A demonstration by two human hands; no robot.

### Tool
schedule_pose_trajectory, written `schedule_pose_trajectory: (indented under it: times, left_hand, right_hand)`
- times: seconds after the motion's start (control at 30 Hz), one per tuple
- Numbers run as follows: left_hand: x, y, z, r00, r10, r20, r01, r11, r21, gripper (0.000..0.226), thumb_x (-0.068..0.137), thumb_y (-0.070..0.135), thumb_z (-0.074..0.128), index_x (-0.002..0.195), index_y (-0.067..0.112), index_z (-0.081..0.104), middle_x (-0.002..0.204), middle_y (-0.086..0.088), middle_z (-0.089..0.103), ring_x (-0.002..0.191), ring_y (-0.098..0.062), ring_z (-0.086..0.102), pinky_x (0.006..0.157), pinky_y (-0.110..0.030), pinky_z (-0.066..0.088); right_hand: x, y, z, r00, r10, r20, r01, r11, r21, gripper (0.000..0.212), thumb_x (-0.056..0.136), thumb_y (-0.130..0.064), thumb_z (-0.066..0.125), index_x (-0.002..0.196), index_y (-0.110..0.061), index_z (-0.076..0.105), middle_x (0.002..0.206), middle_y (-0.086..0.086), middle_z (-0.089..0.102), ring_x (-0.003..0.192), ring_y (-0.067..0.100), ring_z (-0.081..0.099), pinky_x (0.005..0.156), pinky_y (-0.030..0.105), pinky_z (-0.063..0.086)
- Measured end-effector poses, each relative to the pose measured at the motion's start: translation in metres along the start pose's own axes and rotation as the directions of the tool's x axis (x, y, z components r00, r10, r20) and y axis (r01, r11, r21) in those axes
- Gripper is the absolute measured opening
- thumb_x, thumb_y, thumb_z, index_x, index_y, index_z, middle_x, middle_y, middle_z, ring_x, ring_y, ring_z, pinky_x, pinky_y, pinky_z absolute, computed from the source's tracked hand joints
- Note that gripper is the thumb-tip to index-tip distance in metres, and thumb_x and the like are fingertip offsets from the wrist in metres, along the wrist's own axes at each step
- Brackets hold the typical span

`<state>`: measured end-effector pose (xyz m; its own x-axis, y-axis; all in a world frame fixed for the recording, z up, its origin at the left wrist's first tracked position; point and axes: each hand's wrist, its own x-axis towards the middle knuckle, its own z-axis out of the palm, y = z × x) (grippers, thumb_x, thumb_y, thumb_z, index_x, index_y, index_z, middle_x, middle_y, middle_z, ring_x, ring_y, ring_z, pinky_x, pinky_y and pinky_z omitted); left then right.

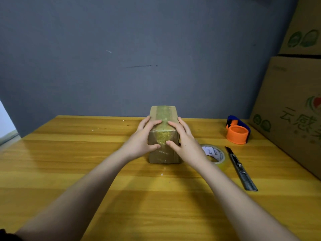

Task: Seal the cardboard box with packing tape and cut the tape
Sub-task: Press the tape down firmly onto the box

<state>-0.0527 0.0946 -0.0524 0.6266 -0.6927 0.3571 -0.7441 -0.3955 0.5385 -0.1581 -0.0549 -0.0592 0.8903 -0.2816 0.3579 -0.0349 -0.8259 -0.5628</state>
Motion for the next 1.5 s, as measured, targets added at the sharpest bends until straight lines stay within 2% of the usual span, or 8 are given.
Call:
schedule_pose_trajectory:
  times: [0.37,0.73,0.87,0.97,1.07,1.2,1.33,1.5]
  left_hand:
    - [0.001,0.006,-0.001,1.0,-0.012,0.026,0.012,1.0,0.005,0.085,0.074,0.018,0.077,0.141,0.037,0.029,0.158,-0.003,0.006,0.145,-0.016,0.018,0.107,-0.024,0.024]
    - [0.001,0.013,-0.005,0.995,-0.087,0.052,0.084,0.995,0.056,0.099,0.074,0.022,0.077,0.149,0.026,0.012,0.16,-0.002,0.0,0.145,-0.017,0.017,0.109,-0.025,0.024]
    - [-0.001,0.021,-0.009,0.991,-0.108,0.083,0.104,0.993,0.049,0.104,0.073,0.031,0.077,0.149,0.03,0.005,0.159,-0.005,-0.007,0.145,-0.018,0.017,0.106,-0.024,0.025]
    - [-0.003,0.03,-0.015,0.993,-0.101,0.061,0.096,0.992,0.082,0.102,0.075,0.043,0.072,0.149,0.031,0.004,0.159,-0.001,-0.005,0.146,-0.022,0.012,0.113,-0.034,0.022]
    - [-0.007,0.047,-0.016,0.996,0.02,-0.091,0.0,0.976,0.218,0.086,0.08,0.048,0.063,0.148,0.027,0.015,0.158,-0.002,0.007,0.145,-0.024,0.013,0.116,-0.044,0.023]
    - [-0.014,0.082,-0.004,0.902,0.367,-0.226,-0.273,0.892,0.36,0.047,0.085,0.033,0.057,0.128,0.019,0.047,0.136,-0.005,0.045,0.127,-0.022,0.044,0.103,-0.038,0.04]
    - [-0.014,0.109,0.041,0.831,0.555,-0.027,-0.48,0.742,0.468,0.03,0.084,0.032,0.044,0.105,0.015,0.058,0.103,-0.004,0.06,0.095,-0.024,0.06,0.083,-0.036,0.045]
    - [-0.008,0.114,0.107,0.892,0.373,0.254,-0.451,0.739,0.5,0.052,0.085,0.041,0.053,0.126,0.008,0.049,0.129,-0.011,0.051,0.127,-0.028,0.043,0.114,-0.041,0.019]
  right_hand:
    - [-0.004,-0.002,0.001,0.999,0.033,-0.008,-0.033,0.999,-0.008,0.063,0.09,-0.034,0.058,0.143,-0.036,0.025,0.158,-0.013,0.003,0.126,0.03,0.048,0.091,0.042,0.049]
    - [-0.004,-0.006,-0.001,0.999,0.05,-0.004,-0.05,0.999,-0.012,0.076,0.089,-0.036,0.058,0.148,-0.033,0.009,0.159,-0.012,0.001,0.132,0.028,0.043,0.096,0.044,0.048]
    - [-0.005,-0.008,-0.008,0.999,0.039,0.003,-0.039,0.999,-0.002,0.08,0.09,-0.037,0.058,0.148,-0.034,0.004,0.159,-0.008,0.008,0.136,0.024,0.038,0.1,0.042,0.045]
    - [-0.007,-0.008,-0.014,0.999,0.032,0.002,-0.032,0.999,-0.017,0.079,0.09,-0.039,0.057,0.149,-0.033,0.005,0.157,-0.007,0.015,0.136,0.022,0.038,0.1,0.042,0.045]
    - [-0.011,-0.005,-0.023,0.999,0.035,-0.024,-0.036,0.999,-0.025,0.076,0.089,-0.043,0.057,0.148,-0.033,0.009,0.156,-0.006,0.02,0.132,0.021,0.043,0.097,0.043,0.047]
    - [-0.017,0.013,-0.041,0.992,0.045,-0.117,-0.045,0.999,0.002,0.048,0.091,-0.033,0.053,0.137,-0.031,0.038,0.139,-0.007,0.047,0.116,0.016,0.055,0.093,0.044,0.049]
    - [-0.03,0.046,-0.059,0.94,0.16,-0.303,-0.131,0.985,0.113,0.021,0.093,-0.013,0.049,0.101,-0.023,0.065,0.103,-0.003,0.071,0.097,0.02,0.065,0.086,0.039,0.051]
    - [-0.055,0.078,-0.055,0.888,0.195,-0.417,-0.149,0.979,0.14,0.02,0.096,-0.015,0.044,0.101,-0.021,0.063,0.097,-0.005,0.07,0.1,0.018,0.06,0.086,0.033,0.045]
